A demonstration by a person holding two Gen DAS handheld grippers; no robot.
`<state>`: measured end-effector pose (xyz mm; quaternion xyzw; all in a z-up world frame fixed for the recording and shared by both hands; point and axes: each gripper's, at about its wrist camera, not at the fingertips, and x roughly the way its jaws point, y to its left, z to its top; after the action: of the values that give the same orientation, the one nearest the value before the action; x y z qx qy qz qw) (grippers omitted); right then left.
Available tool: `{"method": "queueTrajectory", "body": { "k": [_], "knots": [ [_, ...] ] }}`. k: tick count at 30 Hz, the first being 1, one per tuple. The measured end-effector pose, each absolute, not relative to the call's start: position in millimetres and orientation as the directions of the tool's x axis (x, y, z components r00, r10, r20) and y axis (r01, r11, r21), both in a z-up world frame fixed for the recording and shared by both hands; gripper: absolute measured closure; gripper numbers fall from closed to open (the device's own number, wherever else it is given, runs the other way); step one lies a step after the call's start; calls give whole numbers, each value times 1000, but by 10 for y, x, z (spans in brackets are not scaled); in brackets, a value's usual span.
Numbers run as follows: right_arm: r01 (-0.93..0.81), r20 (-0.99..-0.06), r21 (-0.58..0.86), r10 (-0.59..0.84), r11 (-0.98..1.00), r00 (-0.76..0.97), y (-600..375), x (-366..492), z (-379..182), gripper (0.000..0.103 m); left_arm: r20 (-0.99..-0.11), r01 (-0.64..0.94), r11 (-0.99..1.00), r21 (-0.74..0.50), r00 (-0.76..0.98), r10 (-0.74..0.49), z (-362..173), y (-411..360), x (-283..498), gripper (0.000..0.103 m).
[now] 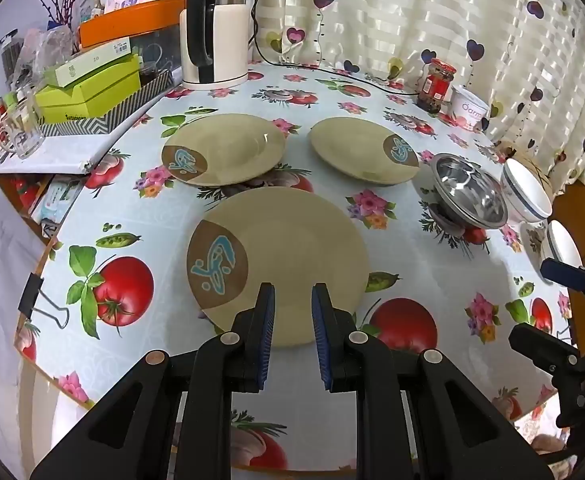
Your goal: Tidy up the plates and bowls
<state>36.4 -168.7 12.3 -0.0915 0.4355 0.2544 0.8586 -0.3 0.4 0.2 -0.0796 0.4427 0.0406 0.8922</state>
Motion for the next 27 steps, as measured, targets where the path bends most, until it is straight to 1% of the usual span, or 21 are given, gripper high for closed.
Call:
{"method": "queueTrajectory", "body": {
  "k": [10,27],
  "knots": [
    [-504,-795,68,352,861,494,-1669,356,162,0,-818,-155,984,-90,575,16,-59,-2,17,83],
    [-508,-802,74,354,858,481,-1690,419,148,0,-817,-154,983,-95,577,12,-3,16,-5,83]
  ]
}}
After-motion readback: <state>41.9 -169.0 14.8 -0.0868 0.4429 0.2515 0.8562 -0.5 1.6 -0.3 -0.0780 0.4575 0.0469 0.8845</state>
